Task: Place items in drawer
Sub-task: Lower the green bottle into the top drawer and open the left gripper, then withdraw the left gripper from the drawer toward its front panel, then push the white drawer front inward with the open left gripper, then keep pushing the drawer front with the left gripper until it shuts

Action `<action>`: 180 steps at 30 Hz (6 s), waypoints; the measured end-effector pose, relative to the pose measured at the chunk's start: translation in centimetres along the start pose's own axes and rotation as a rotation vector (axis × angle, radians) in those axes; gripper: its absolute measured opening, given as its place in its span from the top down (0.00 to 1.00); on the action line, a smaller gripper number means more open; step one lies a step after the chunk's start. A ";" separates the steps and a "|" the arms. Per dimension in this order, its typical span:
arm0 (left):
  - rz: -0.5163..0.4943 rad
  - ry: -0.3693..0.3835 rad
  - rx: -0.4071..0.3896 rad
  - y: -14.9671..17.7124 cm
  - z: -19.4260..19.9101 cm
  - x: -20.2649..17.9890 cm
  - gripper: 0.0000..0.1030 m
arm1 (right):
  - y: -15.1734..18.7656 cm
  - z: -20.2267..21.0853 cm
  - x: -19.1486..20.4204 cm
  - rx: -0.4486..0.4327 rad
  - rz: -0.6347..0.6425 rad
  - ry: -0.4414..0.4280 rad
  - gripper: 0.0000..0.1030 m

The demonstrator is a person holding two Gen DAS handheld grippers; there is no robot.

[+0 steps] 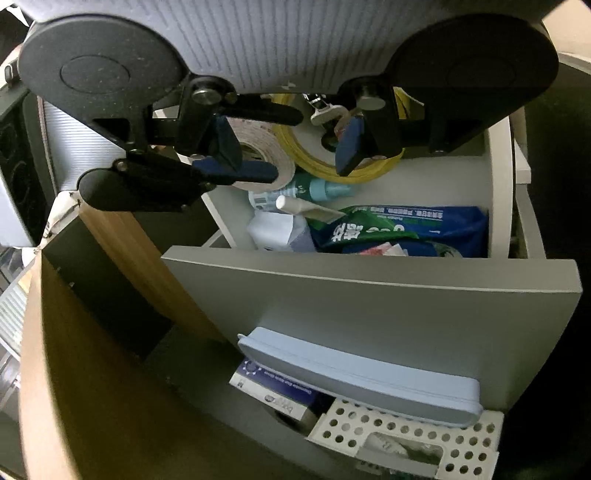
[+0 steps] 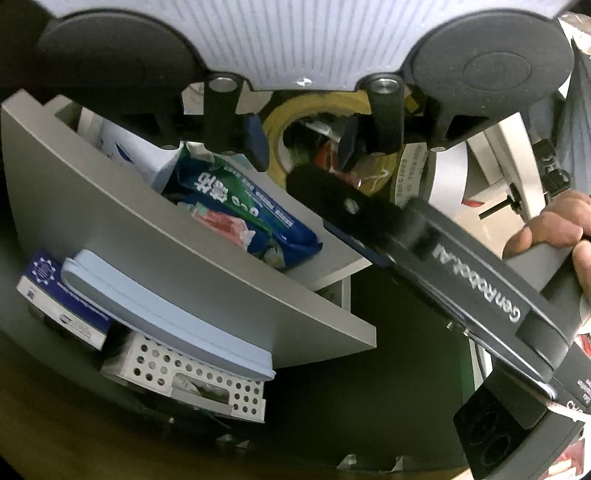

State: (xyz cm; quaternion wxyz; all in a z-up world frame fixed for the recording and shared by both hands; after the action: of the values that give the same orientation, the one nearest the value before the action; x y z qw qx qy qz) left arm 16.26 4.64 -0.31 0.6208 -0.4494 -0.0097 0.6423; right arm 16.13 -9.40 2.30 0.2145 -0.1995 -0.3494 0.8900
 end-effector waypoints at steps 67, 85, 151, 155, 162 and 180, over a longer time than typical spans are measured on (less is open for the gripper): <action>0.053 -0.312 -0.250 16.5 12.5 -4.7 0.04 | 11.5 15.6 5.8 -0.067 -0.365 0.348 0.01; 0.099 -0.394 -0.289 18.6 12.1 -2.5 0.03 | 14.0 13.5 5.7 -0.038 -0.467 0.396 0.00; 0.123 -0.470 -0.213 12.9 6.5 2.0 0.04 | 13.4 7.1 2.2 0.046 -0.586 0.470 0.00; 0.099 -0.488 -0.198 12.3 5.9 1.9 0.04 | 13.4 7.2 2.3 0.048 -0.585 0.469 0.00; 0.060 -0.544 -0.202 11.6 4.6 1.7 0.04 | 13.6 7.0 2.4 0.046 -0.584 0.473 0.00; -0.044 -0.612 -0.230 10.3 2.4 0.6 0.04 | 13.2 6.3 2.6 0.024 -0.580 0.482 0.00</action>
State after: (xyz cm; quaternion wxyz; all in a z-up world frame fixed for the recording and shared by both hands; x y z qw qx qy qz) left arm 6.88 4.07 -5.07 0.5479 -0.3023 -0.2783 0.7286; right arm 7.63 -20.18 -3.28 0.5359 -0.2934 -0.3202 0.7240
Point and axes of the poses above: each gripper's, at about its wrist camera, not at the fingertips, and z roughly against the way its jaws point, x to its left, y to its underside, the point moved 2 cm from there along -z, roughly the way its jaws point, and after that the axes turned 8 degrees about z, right-handed, at the moved point
